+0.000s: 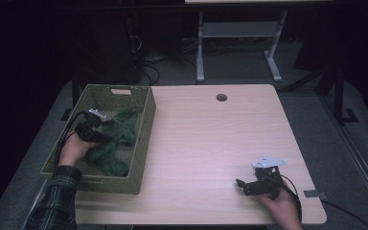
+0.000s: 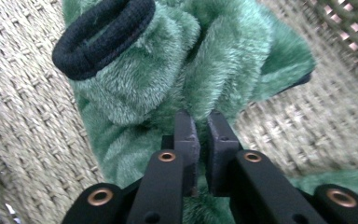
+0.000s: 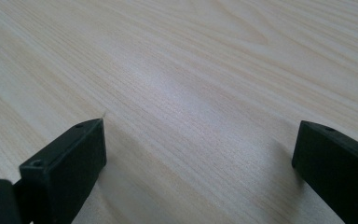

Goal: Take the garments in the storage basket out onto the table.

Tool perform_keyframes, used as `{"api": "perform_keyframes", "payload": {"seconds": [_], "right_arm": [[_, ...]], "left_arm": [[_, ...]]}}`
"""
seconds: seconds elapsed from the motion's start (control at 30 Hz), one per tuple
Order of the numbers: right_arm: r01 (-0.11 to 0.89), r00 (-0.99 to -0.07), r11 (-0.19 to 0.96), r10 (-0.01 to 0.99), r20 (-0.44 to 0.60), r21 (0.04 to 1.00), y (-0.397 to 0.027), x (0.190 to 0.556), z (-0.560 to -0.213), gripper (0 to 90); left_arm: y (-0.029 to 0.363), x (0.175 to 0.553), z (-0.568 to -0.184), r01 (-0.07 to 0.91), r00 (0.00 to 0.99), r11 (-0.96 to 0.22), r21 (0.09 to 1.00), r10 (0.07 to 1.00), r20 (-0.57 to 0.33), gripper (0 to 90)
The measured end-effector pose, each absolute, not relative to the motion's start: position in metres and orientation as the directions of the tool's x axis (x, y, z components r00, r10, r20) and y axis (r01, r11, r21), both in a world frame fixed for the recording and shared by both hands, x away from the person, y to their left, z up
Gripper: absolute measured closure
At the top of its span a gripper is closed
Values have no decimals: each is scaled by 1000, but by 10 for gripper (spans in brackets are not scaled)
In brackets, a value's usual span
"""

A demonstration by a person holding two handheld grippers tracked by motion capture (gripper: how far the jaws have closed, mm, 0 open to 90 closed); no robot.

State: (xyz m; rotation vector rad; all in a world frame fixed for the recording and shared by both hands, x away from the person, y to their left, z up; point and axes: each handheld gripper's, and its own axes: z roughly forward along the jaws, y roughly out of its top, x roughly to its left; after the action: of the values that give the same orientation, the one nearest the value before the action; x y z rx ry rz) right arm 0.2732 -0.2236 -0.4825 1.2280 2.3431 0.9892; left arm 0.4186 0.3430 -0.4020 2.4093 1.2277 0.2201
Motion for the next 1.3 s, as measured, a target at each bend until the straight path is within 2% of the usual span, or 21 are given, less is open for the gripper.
{"api": "perform_keyframes", "payload": {"seconds": [0.33,0.87,1.3], "right_arm": [[595,-581,391,813,39,702,-224,273,-483,25],[595,-580,391,814,38,702,-224,273,-483,26],[595,-580,392,814,38,702,-224,273,-483,26]], "left_arm": [[347,410,-376,720,587,-439,538,798,-134,863],[343,395,-326,670,593,-372,642,789,-160,865],[328,387,-282,616,610,-350,706,779,-146,866]]}}
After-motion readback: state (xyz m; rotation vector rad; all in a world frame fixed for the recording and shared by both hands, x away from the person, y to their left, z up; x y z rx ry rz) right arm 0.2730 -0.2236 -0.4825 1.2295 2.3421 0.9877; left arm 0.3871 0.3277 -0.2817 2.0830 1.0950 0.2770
